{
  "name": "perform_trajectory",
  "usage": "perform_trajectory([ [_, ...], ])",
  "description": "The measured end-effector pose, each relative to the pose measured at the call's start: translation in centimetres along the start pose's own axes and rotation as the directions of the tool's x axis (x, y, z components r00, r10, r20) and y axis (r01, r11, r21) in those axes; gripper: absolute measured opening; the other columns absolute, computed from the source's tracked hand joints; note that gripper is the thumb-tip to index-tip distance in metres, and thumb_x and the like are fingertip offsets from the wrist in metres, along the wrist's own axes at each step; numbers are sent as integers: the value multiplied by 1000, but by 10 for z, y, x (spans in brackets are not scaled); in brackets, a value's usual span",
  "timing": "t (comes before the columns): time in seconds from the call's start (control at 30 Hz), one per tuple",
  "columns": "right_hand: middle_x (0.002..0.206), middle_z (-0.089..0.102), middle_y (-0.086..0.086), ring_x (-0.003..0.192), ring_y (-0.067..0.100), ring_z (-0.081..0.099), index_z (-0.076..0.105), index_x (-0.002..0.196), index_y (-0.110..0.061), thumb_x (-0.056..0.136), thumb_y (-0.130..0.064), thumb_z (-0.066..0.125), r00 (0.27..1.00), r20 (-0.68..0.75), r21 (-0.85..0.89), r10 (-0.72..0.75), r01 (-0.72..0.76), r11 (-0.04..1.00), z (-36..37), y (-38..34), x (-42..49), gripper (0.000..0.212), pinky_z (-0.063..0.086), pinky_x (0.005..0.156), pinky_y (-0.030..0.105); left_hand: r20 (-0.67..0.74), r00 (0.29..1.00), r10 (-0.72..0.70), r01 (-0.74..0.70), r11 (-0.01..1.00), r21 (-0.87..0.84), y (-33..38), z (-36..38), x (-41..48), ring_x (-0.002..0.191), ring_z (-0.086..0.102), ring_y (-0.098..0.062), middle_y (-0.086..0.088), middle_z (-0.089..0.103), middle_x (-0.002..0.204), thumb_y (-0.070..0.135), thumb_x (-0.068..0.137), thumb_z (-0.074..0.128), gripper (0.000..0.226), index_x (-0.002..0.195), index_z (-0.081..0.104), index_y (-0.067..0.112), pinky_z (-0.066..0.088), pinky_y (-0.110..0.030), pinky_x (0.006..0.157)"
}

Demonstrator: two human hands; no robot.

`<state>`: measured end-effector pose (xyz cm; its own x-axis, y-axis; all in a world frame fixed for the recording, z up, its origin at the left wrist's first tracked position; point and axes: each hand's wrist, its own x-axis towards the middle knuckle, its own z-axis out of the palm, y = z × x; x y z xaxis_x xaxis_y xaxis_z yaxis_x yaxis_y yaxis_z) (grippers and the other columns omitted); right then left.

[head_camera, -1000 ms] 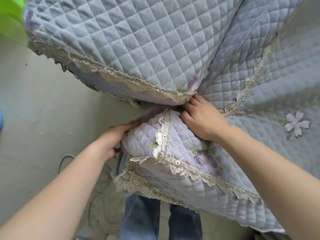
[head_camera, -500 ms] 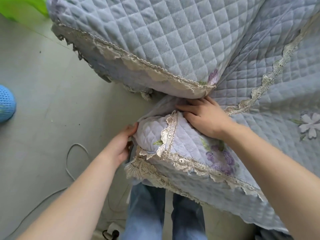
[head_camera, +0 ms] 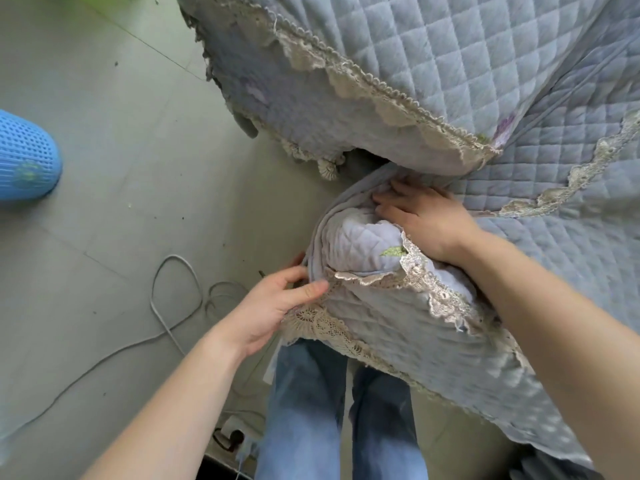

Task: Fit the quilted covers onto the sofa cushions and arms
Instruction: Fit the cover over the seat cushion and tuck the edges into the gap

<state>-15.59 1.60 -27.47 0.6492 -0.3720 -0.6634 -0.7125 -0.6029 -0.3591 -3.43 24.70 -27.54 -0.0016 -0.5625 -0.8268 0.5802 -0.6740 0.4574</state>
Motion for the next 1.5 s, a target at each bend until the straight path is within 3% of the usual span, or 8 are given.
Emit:
perform_trajectory([
  [0.1, 139, 53, -5, 132, 14, 43, 62, 124, -30, 94, -36, 46, 988, -136, 273, 74, -35, 961, -2, -13, -7, 34, 31, 108, 32, -148, 985, 88, -39, 951, 306, -10, 7, -4, 124, 50, -12, 2, 54, 134, 57, 69, 72, 35, 99, 70, 40, 40, -30, 106],
  [0.37, 56, 53, -1, 49, 7, 44, 58, 64, -9, 83, -8, 53, 645, -724, 592, 243, 400, 700, 3, -48, -130, 19, 36, 45, 24, -168, 985, 42, -94, 943, -318, -37, -7, -8, 81, 68, -21, -14, 67, 94, 16, 78, 60, 22, 96, 59, 4, 57, -35, 78],
  [0.53, 59, 62, 7, 52, 20, 56, 62, 65, -8, 91, -33, 50, 976, 97, 712, 195, -205, 672, 103, -49, -195, 38, 46, 53, 36, -229, 972, 55, -134, 929, -344, -41, 2, -10, 86, 68, -26, -17, 68, 96, 17, 74, 66, 25, 96, 64, 5, 56, -41, 86],
  [0.63, 94, 71, 7, 79, 19, 65, 66, 97, -14, 94, -32, 54, 775, 542, 806, 327, -588, 58, 154, -34, -198, 22, 49, 67, 32, -360, 922, 144, -220, 959, -180, -53, 14, -12, 101, 65, -31, -16, 70, 105, 35, 71, 77, 27, 90, 74, 17, 46, -50, 99],
  [0.73, 92, 69, 8, 91, 24, 66, 65, 84, -14, 81, -19, 62, 750, 583, 694, 313, -261, -671, 178, -17, -186, 6, 49, 77, 37, -405, 869, 283, -259, 959, 114, -61, 18, -13, 106, 63, -36, -11, 69, 112, 59, 68, 75, 35, 90, 74, 33, 47, -57, 93],
  [0.8, 86, 68, 9, 88, 22, 68, 63, 78, -13, 81, -14, 62, 778, 534, 609, 332, -81, -789, 191, -19, -180, 4, 51, 78, 35, -384, 877, 290, -256, 957, 137, -63, 19, -13, 100, 67, -33, -5, 73, 106, 61, 68, 74, 40, 94, 73, 30, 53, -49, 85],
  [1.4, 54, 56, 4, 51, 15, 50, 59, 68, -8, 93, -9, 57, 739, 357, 931, 571, -231, -283, 260, -19, -127, 25, 41, 57, 29, -87, 977, 195, -213, 859, -466, -106, -31, 37, 105, 66, -21, -8, 71, 111, 25, 88, 58, 27, 105, 74, 12, 54, -32, 86],
  [1.5, 59, 65, 5, 58, 16, 56, 62, 69, -10, 97, -28, 50, 807, 408, 876, 428, -478, 67, 229, -31, -152, 35, 44, 59, 27, -60, 977, 206, -211, 871, -443, -105, -37, 33, 106, 66, -23, -11, 70, 112, 29, 70, 80, 40, 105, 73, 9, 54, -32, 87],
])
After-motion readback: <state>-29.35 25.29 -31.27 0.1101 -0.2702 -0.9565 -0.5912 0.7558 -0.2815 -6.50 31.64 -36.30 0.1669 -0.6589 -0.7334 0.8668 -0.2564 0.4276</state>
